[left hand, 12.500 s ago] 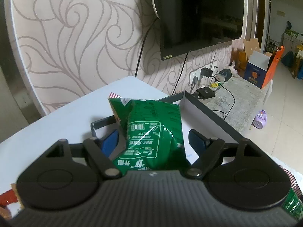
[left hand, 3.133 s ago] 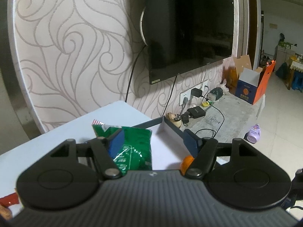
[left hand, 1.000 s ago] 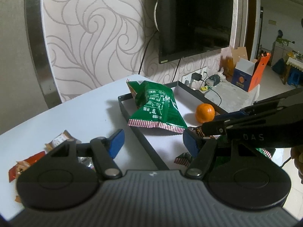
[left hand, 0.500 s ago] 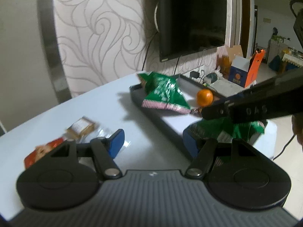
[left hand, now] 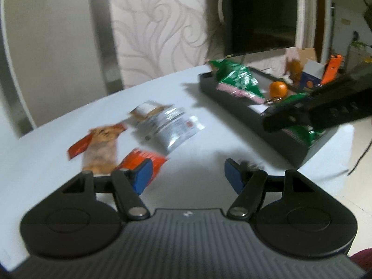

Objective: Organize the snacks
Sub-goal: 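Move the right gripper to the small clear-wrapped candy and grasp it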

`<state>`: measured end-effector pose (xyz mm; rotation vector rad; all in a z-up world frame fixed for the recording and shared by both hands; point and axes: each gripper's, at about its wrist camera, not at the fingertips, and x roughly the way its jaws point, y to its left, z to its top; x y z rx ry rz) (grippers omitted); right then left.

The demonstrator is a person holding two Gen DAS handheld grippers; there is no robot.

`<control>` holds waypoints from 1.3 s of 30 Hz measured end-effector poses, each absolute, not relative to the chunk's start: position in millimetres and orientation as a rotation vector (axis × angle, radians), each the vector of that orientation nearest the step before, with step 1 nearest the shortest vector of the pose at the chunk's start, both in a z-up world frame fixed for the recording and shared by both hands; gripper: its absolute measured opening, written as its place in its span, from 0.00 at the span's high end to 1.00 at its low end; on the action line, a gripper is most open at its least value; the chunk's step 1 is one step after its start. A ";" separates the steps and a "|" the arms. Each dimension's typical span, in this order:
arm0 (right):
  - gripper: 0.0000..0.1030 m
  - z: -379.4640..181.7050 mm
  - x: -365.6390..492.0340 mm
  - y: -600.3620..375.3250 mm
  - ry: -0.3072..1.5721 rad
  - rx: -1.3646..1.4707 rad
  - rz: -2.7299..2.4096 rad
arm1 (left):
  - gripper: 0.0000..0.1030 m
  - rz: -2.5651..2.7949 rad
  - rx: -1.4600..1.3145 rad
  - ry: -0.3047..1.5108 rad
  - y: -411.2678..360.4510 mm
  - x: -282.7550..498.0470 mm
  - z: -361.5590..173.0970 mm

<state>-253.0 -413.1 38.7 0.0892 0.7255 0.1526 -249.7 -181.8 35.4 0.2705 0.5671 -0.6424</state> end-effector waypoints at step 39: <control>0.76 -18.0 -223.0 -372.1 0.901 -0.074 0.192 | 0.27 -0.641 0.348 0.600 -174.9 -171.9 4.2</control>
